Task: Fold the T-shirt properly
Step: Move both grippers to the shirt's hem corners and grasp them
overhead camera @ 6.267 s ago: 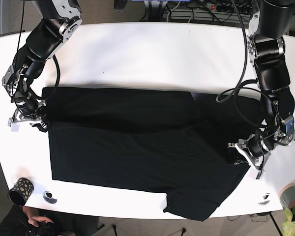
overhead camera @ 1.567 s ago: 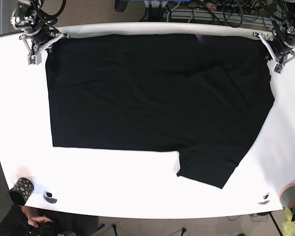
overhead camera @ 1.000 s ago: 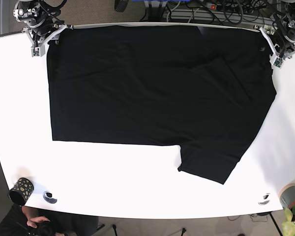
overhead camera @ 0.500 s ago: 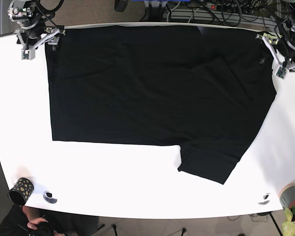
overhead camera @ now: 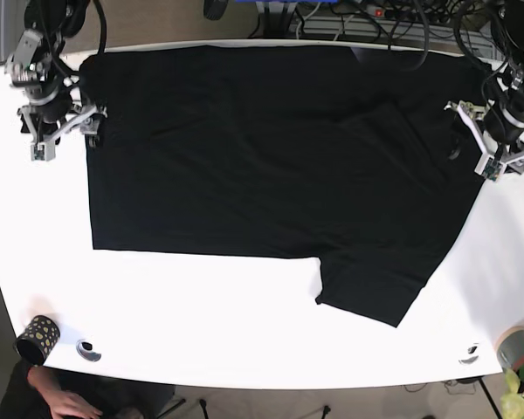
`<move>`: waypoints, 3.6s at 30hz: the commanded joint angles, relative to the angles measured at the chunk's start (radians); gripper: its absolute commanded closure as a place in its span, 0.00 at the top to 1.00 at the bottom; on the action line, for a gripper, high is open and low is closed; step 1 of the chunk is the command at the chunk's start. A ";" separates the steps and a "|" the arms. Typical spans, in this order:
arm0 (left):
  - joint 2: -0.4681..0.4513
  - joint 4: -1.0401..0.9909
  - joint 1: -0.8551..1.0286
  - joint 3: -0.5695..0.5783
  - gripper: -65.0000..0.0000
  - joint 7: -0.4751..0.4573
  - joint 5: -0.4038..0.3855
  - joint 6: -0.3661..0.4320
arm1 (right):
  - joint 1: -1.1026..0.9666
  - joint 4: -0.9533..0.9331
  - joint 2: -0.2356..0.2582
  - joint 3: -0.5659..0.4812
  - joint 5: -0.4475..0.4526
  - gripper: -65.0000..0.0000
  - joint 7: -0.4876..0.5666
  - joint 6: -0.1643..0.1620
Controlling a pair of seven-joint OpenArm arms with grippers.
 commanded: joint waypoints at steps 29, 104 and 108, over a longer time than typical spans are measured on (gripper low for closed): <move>0.044 -0.071 -0.226 -0.006 0.63 0.096 -0.009 0.005 | 0.793 -1.191 0.246 -0.465 0.013 0.84 0.547 0.005; 0.077 -1.616 -1.076 0.314 0.87 -0.451 0.221 0.163 | 0.831 -1.276 0.137 -0.511 0.013 0.00 0.638 -0.003; 0.059 -1.616 -1.059 0.314 0.67 -0.451 0.219 0.114 | 0.831 -1.276 0.137 -0.511 0.013 0.00 0.638 -0.003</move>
